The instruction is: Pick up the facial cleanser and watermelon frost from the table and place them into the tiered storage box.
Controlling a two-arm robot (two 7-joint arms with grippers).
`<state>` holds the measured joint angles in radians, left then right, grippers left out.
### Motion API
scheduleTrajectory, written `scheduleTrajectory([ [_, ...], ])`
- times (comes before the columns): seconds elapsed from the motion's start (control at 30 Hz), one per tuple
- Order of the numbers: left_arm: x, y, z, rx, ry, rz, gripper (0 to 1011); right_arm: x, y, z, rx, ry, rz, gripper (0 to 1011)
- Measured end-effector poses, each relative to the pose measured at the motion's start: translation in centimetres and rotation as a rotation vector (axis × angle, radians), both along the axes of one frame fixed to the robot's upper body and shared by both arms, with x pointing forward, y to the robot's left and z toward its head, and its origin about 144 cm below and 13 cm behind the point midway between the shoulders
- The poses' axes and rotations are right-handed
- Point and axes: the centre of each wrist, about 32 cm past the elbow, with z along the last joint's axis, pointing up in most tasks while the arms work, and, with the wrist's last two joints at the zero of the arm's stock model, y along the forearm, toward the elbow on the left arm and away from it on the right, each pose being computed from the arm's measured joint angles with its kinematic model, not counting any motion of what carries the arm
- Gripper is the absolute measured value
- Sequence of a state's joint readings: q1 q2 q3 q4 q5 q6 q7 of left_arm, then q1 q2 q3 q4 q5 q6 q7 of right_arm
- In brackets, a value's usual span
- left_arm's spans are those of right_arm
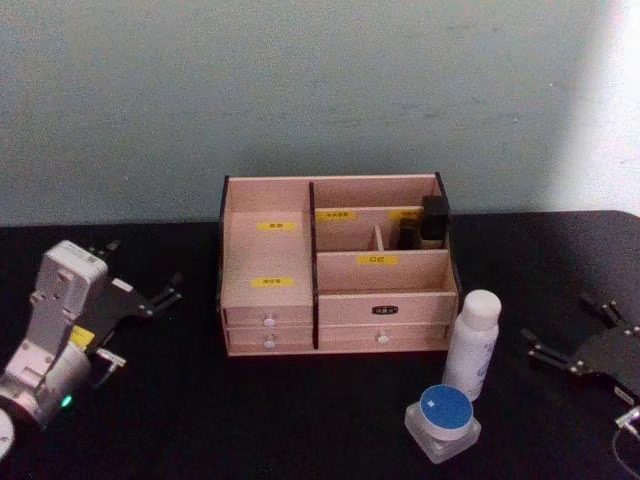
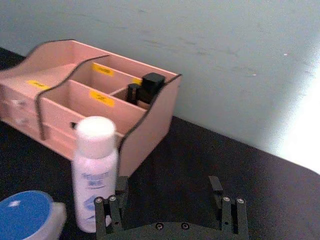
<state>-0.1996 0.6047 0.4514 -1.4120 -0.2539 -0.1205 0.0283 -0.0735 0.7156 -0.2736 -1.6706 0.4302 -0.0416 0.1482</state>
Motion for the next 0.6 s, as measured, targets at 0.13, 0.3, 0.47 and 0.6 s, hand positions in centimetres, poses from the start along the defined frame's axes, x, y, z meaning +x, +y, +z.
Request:
scheduleTrajectory([
  [0.13, 0.0, 0.0, 0.0, 0.000, 0.000, 0.000, 1001, -0.8, -0.3, 0.5, 0.017, 0.028, 0.042, 1003],
  [0.3, 0.0, 0.0, 0.0, 0.000, 0.000, 0.000, 1002, -1.4, -0.6, 1.0, 0.038, 0.077, 0.109, 1002],
  [0.47, 0.0, 0.0, 0.0, 0.000, 0.000, 0.000, 1002, -1.6, -0.5, 1.1, 0.059, 0.118, 0.163, 1002],
  [0.6, 0.0, 0.0, 0.0, 0.000, 0.000, 0.000, 1001, -1.5, -0.1, 1.1, 0.075, 0.146, 0.207, 1003],
])
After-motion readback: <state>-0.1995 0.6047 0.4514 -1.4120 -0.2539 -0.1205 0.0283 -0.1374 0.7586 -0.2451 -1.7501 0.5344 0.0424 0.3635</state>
